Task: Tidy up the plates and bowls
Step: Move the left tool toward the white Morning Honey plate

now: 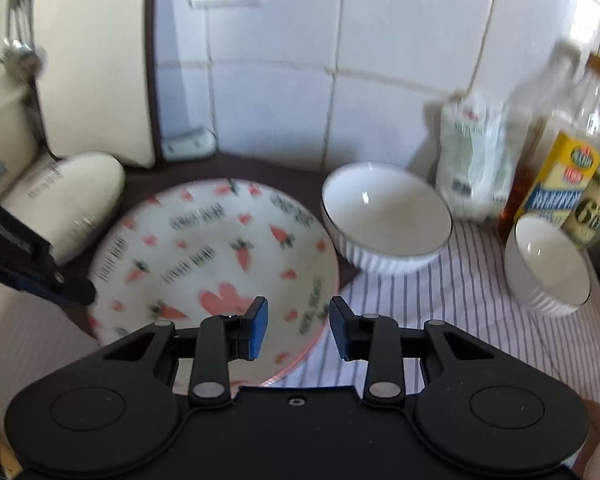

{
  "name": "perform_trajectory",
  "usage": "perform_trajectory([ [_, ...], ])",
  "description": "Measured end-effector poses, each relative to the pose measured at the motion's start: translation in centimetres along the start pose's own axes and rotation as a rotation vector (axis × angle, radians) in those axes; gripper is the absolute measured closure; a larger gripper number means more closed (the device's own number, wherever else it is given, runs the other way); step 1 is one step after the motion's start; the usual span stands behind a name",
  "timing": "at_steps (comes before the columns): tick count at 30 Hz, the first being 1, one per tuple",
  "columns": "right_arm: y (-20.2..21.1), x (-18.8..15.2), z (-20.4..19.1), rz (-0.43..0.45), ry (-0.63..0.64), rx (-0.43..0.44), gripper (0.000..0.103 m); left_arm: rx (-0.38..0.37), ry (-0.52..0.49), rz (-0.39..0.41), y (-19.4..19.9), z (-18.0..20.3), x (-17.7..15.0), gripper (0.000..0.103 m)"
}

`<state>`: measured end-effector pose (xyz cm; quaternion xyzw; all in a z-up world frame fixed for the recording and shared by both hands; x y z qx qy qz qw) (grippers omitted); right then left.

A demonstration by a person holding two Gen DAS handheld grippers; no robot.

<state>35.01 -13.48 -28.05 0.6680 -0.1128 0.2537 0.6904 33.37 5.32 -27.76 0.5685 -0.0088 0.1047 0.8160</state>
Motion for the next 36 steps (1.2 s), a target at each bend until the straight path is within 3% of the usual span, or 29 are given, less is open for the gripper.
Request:
perform_trajectory([
  [2,1.9,0.7,-0.6,0.007,-0.018,0.052,0.062,0.009,-0.019,0.017,1.6,0.0,-0.3,0.082],
  [6,4.6,1.6,-3.5,-0.031,0.029,0.157,0.058,0.052,-0.055,0.047,4.6,-0.8,-0.8,0.068],
  [10,7.1,2.3,-6.5,-0.012,0.071,0.232,0.048,0.098,-0.075,0.068,6.9,-2.5,-1.4,0.062],
  [17,9.9,2.4,-11.4,0.041,0.163,0.283,0.032,0.154,-0.126,0.063,9.4,-5.3,-2.7,0.051],
  [23,10.2,2.1,-13.7,0.057,0.172,0.319,0.028,0.197,-0.146,0.077,10.7,-6.8,-3.2,0.04],
  [26,10.2,2.2,-14.2,0.071,0.166,0.34,0.014,0.202,-0.159,0.088,11.0,-7.8,-2.8,0.031],
  [29,10.0,2.5,-15.0,0.11,0.165,0.353,0.012,0.215,-0.165,0.104,10.8,-8.9,-2.1,0.027],
  [32,9.0,3.0,-15.6,0.145,0.142,0.37,0.011,0.227,-0.157,0.131,10.6,-10.5,-1.0,0.014],
  [36,7.2,3.3,-16.6,0.187,0.078,0.434,0.009,0.247,-0.162,0.196,10.1,-12.6,1.3,0.01],
])
Point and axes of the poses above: each gripper's, at about its wrist camera, not at the fingertips, and y roughly against the way its jaws point, z to its right, x to its top, the point moved 10 cm from there along -y, roughly the way its jaws point, and after that the axes turned 9 degrees about -z, right-handed, at the moved point
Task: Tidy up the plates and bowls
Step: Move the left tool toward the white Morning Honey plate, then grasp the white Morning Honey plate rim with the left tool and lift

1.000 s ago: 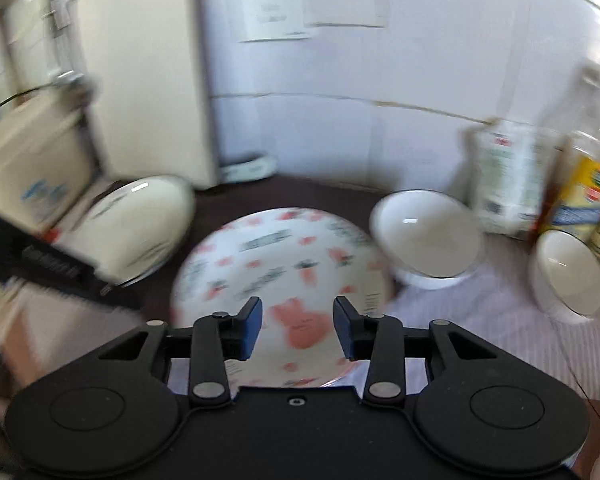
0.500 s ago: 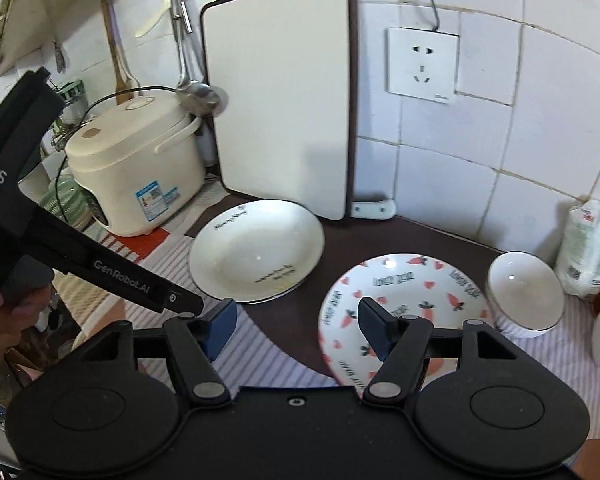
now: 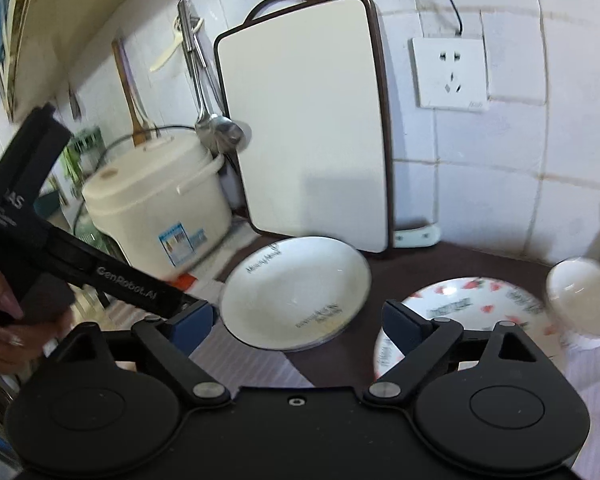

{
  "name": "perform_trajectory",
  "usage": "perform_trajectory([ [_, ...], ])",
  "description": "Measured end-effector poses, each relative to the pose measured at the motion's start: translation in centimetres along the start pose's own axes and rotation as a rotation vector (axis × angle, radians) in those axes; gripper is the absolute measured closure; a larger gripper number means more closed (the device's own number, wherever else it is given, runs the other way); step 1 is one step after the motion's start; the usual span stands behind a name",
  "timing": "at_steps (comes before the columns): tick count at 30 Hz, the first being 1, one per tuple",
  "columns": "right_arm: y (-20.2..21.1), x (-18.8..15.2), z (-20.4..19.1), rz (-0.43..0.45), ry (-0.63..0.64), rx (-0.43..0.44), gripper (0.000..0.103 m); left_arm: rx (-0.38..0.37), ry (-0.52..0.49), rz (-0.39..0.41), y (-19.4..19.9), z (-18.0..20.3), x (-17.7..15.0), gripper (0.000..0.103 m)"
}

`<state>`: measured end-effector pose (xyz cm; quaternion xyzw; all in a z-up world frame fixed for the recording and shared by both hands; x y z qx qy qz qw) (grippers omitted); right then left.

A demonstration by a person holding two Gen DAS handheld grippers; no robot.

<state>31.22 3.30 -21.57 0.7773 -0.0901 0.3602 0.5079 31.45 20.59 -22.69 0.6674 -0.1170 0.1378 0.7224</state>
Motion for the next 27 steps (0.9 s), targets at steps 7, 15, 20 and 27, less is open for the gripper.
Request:
perform_trajectory([
  [7,-6.9,-2.6,-0.7,-0.067,-0.164,0.108,0.014,0.007,-0.001,0.077,-5.6,-4.0,3.0,0.009],
  [15,-13.4,-4.5,-0.2,-0.055,-0.298,0.057,0.016,-0.047,0.022,0.103,-10.7,-6.1,5.0,0.011],
  [20,-15.8,-4.1,1.9,-0.019,-0.458,0.036,0.028,-0.055,-0.013,0.149,-11.5,-6.5,6.0,0.015],
  [27,-17.2,-3.0,3.2,0.008,-0.512,-0.016,0.044,-0.137,0.038,0.053,-13.1,-6.1,5.9,0.057],
])
Point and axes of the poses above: each gripper's, at about its wrist camera, not at the fingertips, and y roughly against the way its jaws point, z to its right, x to its top, the point moved 10 cm from there along -y, roughly the way its jaws point, and after that the axes turned 9 degrees about -z, right-handed, at the moved point
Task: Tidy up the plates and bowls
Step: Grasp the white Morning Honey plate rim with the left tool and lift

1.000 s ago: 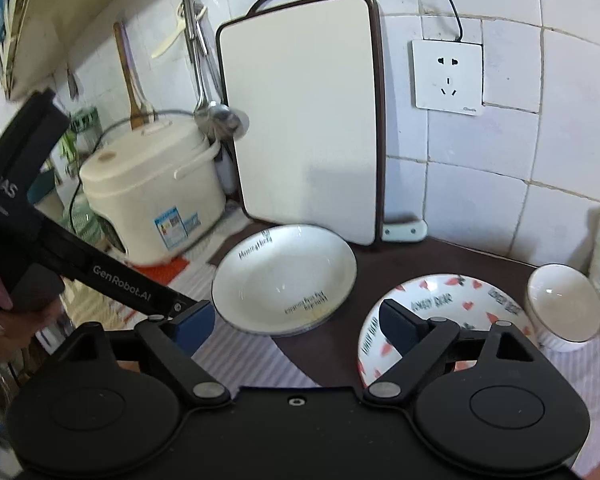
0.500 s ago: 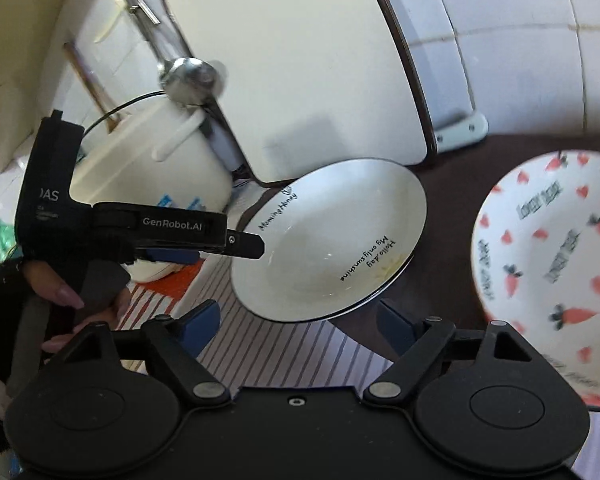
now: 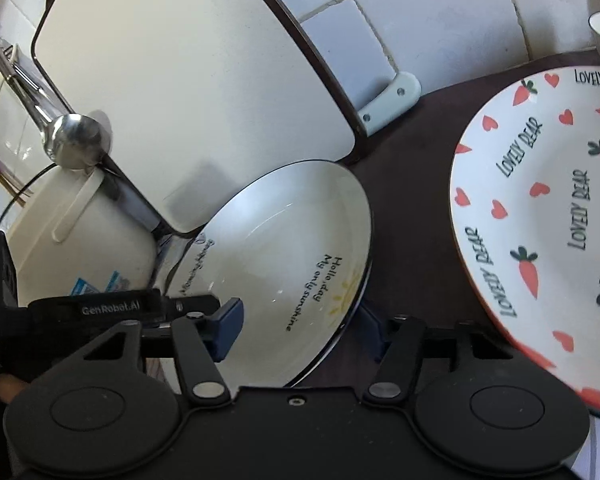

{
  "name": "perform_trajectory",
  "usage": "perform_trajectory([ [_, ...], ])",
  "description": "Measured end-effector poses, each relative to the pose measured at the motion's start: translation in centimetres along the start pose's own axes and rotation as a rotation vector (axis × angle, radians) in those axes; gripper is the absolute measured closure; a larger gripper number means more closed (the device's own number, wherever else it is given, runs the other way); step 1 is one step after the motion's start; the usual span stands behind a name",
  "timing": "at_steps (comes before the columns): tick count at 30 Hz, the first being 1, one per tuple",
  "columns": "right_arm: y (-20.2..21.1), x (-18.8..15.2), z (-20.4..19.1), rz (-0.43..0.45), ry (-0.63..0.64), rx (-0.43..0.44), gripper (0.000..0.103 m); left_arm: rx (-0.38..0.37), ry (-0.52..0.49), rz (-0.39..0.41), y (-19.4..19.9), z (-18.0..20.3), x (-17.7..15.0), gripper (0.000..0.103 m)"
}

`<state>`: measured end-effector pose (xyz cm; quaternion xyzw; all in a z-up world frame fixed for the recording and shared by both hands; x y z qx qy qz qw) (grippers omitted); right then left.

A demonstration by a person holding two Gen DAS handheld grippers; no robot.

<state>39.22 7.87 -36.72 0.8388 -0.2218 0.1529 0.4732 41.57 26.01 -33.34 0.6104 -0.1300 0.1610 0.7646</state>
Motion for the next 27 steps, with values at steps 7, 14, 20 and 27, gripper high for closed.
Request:
perform_trajectory([
  [7,-0.4,0.3,1.3,0.007,0.006,-0.098,0.081,0.009,0.096,-0.017,0.0,-1.3,0.1,0.076],
  [14,-0.5,0.9,1.3,-0.062,0.046,-0.114,0.08,0.027,0.125,-0.11,-0.3,-1.1,0.4,0.076],
  [20,0.2,1.8,1.1,-0.119,0.08,-0.066,0.079,0.026,0.104,-0.15,1.1,-0.4,-0.4,0.077],
  [27,3.0,2.2,0.8,-0.124,0.11,-0.01,0.079,0.008,0.086,-0.124,4.8,1.3,-1.9,0.077],
])
Point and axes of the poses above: each gripper's, at about its wrist camera, not at the fingertips, and y roughly against the way its jaws point, z to its right, x to its top, the point moved 10 cm from there along -y, roughly the way its jaws point, and after that the axes turned 9 degrees about -z, right-handed, at the moved point
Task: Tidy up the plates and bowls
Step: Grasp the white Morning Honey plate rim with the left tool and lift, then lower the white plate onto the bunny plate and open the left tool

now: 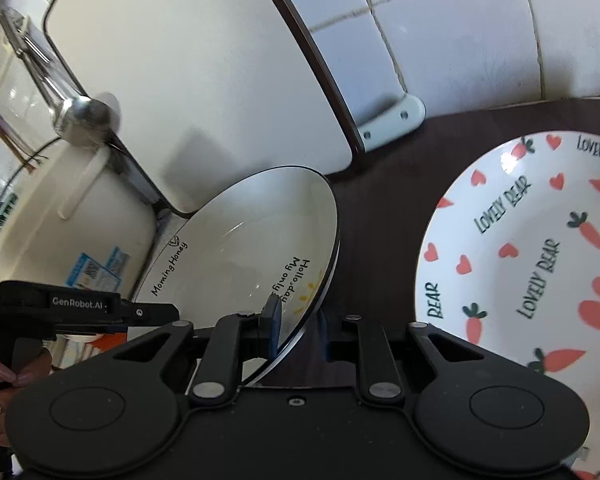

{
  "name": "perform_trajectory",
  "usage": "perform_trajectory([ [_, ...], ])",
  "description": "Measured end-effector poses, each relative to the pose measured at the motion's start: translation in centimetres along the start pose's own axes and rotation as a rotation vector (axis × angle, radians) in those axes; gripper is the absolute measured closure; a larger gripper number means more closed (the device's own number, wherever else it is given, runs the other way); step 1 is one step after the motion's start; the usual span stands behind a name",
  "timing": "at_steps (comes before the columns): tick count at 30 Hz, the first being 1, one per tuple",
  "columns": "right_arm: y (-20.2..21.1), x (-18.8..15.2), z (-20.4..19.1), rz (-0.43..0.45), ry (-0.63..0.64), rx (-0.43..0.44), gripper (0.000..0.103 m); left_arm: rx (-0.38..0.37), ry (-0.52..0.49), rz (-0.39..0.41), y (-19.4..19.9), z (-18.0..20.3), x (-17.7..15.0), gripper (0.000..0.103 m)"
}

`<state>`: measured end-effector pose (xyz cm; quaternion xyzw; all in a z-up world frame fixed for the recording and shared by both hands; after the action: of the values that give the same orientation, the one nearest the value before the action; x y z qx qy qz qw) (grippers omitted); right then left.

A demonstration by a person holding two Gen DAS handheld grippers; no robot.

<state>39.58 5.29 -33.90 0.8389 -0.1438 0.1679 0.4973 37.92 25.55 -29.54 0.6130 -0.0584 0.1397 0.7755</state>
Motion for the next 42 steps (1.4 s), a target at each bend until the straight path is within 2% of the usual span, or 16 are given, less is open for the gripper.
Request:
perform_trajectory([
  [8,5.9,0.6,-0.5,0.043,0.005,0.047,0.079,-0.032,-0.059,0.052,5.2,4.0,-1.1,0.076],
  [17,13.2,0.9,1.9,0.105,-0.013,0.019,0.079,-0.096,-0.165,0.061,7.6,10.9,-2.1,0.077],
  [25,16.8,0.0,7.0,0.105,-0.058,-0.038,0.079,-0.157,-0.245,0.023,5.7,16.9,-2.8,0.077],
  [30,18.1,-0.6,9.6,0.127,-0.079,-0.077,0.079,-0.157,-0.285,-0.016,3.8,19.5,-3.3,0.076],
  [36,18.3,-1.2,12.7,0.118,-0.138,-0.089,0.079,-0.156,-0.306,-0.072,1.1,21.5,-3.6,0.076],
  [42,17.2,-2.3,15.1,0.085,-0.193,-0.098,0.079,-0.13,-0.347,-0.092,-1.6,22.4,-3.8,0.076],
])
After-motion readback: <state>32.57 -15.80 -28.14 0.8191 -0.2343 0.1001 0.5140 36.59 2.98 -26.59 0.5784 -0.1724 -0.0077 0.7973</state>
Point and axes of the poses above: each gripper's, at about its wrist camera, not at the fingertips, and y roughly against the way its jaws point, z to its right, x to its top, the point moved 10 cm from there along -y, roughly the way its jaws point, and after that the axes turned 9 degrees about -z, right-handed, at the moved point
